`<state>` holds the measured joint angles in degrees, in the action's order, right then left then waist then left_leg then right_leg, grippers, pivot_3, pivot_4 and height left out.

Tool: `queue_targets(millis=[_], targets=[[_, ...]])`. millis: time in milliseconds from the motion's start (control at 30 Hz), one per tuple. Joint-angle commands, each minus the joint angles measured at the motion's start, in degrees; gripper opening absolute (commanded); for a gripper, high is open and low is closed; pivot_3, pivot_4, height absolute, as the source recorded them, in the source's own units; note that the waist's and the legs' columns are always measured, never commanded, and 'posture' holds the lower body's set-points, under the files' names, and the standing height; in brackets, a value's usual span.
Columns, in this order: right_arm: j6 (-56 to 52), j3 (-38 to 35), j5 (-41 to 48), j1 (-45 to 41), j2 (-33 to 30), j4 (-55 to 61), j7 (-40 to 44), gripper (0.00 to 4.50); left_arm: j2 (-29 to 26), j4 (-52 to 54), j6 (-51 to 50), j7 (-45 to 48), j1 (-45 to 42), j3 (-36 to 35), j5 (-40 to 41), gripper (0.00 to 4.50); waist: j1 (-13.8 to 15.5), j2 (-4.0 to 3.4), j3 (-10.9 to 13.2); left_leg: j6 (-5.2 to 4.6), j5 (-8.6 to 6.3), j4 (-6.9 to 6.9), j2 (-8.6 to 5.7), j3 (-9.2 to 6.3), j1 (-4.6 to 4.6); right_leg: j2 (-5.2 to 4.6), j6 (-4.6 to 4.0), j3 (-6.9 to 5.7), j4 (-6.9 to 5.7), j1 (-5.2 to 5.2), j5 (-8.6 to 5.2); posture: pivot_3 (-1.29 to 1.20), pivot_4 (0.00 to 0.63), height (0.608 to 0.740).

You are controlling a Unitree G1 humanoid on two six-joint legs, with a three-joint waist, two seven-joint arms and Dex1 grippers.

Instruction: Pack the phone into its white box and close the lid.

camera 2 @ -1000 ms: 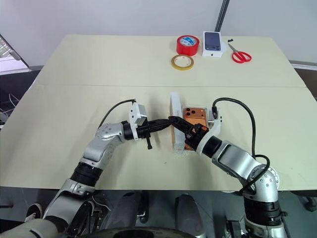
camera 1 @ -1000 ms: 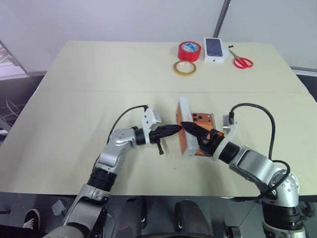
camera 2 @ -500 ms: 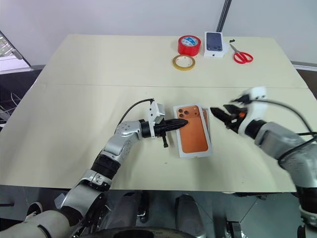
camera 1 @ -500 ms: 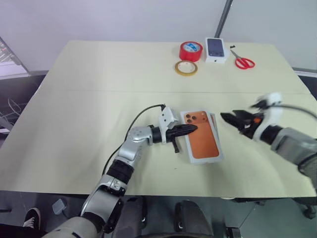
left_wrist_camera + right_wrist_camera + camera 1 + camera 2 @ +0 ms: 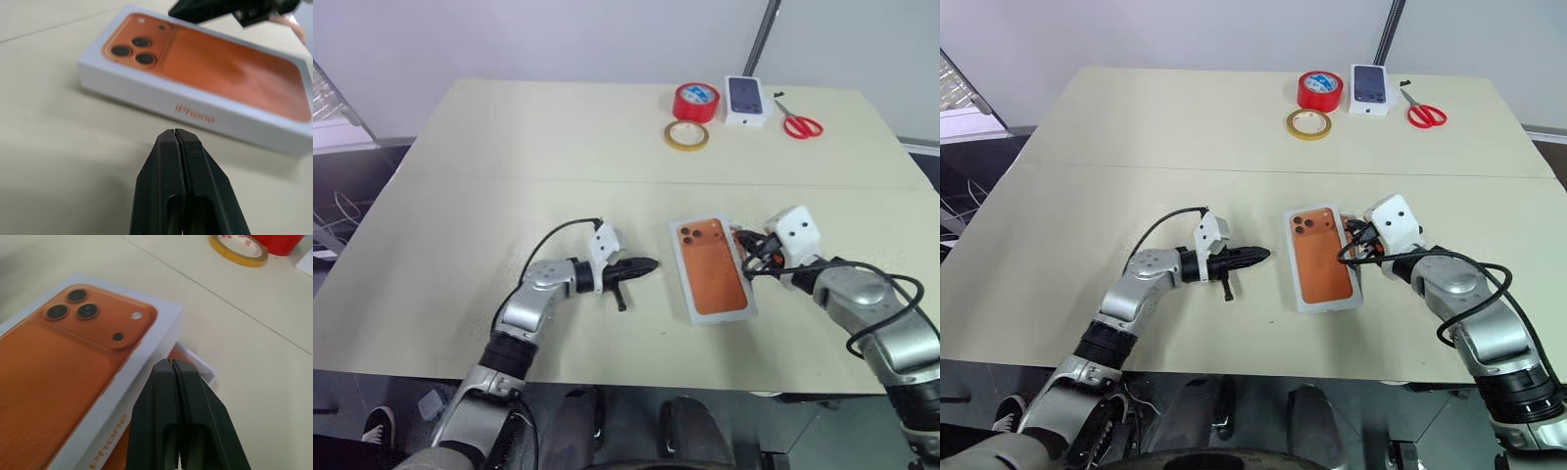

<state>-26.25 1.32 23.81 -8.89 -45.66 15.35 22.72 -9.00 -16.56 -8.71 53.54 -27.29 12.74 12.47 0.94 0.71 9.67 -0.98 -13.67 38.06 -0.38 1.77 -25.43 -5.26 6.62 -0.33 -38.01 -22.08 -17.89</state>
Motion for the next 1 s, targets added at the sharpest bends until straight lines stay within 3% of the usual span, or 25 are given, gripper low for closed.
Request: queue_targets(millis=[33, 267, 567, 767, 1000], targets=[[0.29, -2.76, -1.2, 0.33, 1.16, 1.55, 0.82, 0.06, 2.86, -3.66, 4.02, -2.95, -3.69, -0.06, -1.57, 0.0, -0.09, 0.02, 0.01, 0.0, 0.0, 0.0, 0.0, 0.0, -0.01, 0.01, 0.0, -0.01, 0.0, -0.02, 0.0, 0.0, 0.15, 0.728], [-0.48, -4.17, -4.08, 1.2, 2.2, 2.5, 1.72, 0.06, 6.06, -15.76, 6.69, -2.89, -11.08, -1.72, -1.57, 0.0, -0.19, 0.01, 0.01, 0.0, 0.0, 0.0, 0.01, 0.01, 0.0, 0.06, 0.01, -0.01, -0.02, -0.05, 0.0, 0.0, 0.15, 0.728], [-0.9, -6.42, -6.43, 1.48, 2.97, 2.18, 1.75, 0.06, 9.25, -20.52, 9.11, -2.46, -14.89, -1.87, -1.89, 0.0, 0.03, 0.02, 0.01, 0.0, 0.0, 0.03, -0.02, 0.01, -0.02, 0.04, 0.01, -0.02, -0.02, -0.02, 0.0, 0.0, 0.15, 0.728], [-1.42, -6.77, -7.34, 1.55, 3.91, 2.74, 2.19, 0.06, 7.27, -14.05, 7.69, -1.19, -13.29, -3.97, 0.22, 0.0, -0.39, 0.01, 0.01, 0.0, 0.0, 0.01, 0.03, 0.01, -0.01, 0.1, 0.01, 0.0, -0.05, -0.09, 0.0, 0.0, 0.15, 0.728], [-0.73, -7.51, -7.96, 0.37, 4.41, 1.89, 3.35, 0.06, 2.06, -4.73, -0.69, -0.04, -6.86, -3.22, 1.28, 0.0, -0.27, -0.01, -0.01, 0.01, 0.01, 0.0, 0.05, 0.01, 0.01, 0.1, 0.01, 0.02, -0.05, -0.06, 0.0, 0.0, 0.15, 0.728]])
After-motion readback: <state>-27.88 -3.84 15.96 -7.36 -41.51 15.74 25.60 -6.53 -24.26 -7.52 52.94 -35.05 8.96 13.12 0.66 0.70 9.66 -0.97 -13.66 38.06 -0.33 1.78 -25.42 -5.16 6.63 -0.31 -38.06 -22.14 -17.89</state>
